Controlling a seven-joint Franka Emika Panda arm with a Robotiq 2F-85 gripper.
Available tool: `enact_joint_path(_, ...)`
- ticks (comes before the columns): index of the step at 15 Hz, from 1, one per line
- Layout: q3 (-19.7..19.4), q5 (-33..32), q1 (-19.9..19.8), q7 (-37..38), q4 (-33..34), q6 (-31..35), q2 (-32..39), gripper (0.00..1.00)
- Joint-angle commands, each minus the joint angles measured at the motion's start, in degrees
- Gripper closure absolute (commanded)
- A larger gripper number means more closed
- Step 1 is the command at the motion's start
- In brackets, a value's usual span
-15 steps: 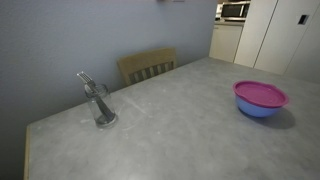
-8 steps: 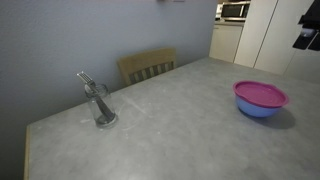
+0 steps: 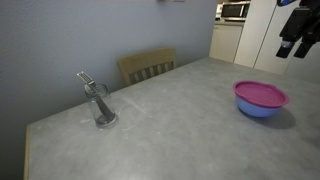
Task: Remove the lid from the bowl
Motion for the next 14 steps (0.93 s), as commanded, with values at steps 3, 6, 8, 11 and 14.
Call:
enact_joint_path(3,0.3,-0.2,-0.3,-0.1,0.7,1.8,2.9,0.0)
enact_joint_path(6,0.0,-0.4,-0.1,-1.6,2.3,2.7,7.0,0.0)
enact_joint_path(8,0.3,-1.1,-0.1,-1.5,3.6,3.4,10.4,0.0)
enact_joint_path(11,1.1,-4.0,-0.1,-1.3,5.6,4.9,15.5,0.0)
enact_joint_path(14,1.3,-8.1,0.1,-2.8,7.7,6.0,20.0,0.0)
